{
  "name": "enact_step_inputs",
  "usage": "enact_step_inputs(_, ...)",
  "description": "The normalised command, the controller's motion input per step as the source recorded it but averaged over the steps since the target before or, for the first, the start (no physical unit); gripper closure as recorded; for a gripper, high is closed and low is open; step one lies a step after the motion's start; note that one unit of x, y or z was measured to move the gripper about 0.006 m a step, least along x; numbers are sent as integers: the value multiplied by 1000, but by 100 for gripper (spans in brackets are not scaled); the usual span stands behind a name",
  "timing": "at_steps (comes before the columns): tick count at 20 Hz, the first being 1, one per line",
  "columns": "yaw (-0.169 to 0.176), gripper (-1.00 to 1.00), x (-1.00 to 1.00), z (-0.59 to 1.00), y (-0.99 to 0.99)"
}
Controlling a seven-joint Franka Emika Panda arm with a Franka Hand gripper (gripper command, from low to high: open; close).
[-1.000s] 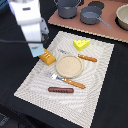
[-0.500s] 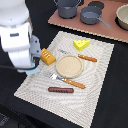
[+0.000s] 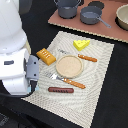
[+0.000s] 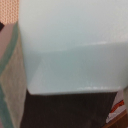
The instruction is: Interact with the objects in diverse but meaningful ways.
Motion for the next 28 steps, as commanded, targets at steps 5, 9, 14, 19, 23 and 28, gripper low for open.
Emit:
enact_step_inputs(5, 0, -100, 354, 729, 0)
enact_step_inputs(9, 0, -100, 485, 1000, 86)
enact_step_inputs(14, -30, -100, 813, 1000, 417)
enact_step_inputs(19, -31, -100, 734, 729, 581)
enact_step_inputs(23, -79, -100, 329, 36, 884)
enact_step_inputs(28, -64, -100, 274, 30, 997)
